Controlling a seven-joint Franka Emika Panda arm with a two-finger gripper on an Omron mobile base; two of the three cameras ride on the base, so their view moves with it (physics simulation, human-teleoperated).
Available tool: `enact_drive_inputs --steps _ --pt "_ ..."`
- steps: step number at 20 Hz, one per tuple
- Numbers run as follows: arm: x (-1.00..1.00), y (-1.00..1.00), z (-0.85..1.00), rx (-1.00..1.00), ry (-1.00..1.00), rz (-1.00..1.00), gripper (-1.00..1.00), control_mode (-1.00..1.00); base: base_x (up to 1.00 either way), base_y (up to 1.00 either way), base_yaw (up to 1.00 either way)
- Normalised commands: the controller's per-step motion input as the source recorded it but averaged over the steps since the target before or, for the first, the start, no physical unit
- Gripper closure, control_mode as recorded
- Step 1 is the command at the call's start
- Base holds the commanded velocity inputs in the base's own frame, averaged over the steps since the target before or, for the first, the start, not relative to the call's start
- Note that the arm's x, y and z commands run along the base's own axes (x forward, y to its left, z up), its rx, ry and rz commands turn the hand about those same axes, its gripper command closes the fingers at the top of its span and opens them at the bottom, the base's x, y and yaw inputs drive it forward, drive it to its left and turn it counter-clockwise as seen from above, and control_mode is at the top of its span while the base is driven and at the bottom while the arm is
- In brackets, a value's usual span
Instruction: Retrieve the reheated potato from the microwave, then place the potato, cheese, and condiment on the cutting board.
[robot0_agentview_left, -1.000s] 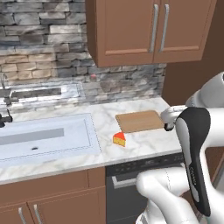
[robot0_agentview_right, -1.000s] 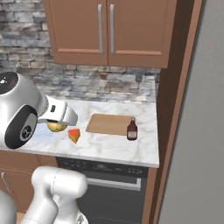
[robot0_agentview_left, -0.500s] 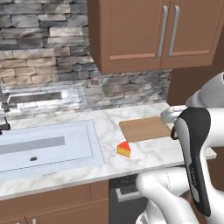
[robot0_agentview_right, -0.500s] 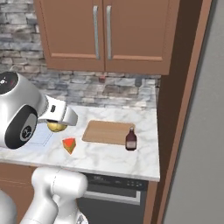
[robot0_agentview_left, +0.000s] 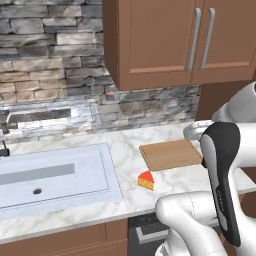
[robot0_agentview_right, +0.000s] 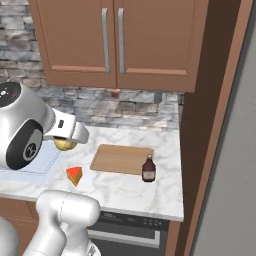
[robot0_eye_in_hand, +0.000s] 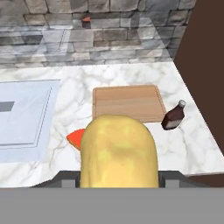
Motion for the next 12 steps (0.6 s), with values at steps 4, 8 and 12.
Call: enact_drive_inputs --steps 4,8,12 --pt "0.0 0.0 0.0 0.0 0.0 0.0 1.0 1.0 0.25 0.04 0.0" --pt "0.0 0.0 0.0 0.0 0.0 0.0 1.0 1.0 0.03 0.0 0.0" --pt "0.0 0.0 0.0 0.0 0.0 0.0 1.0 1.0 0.0 0.0 0.0"
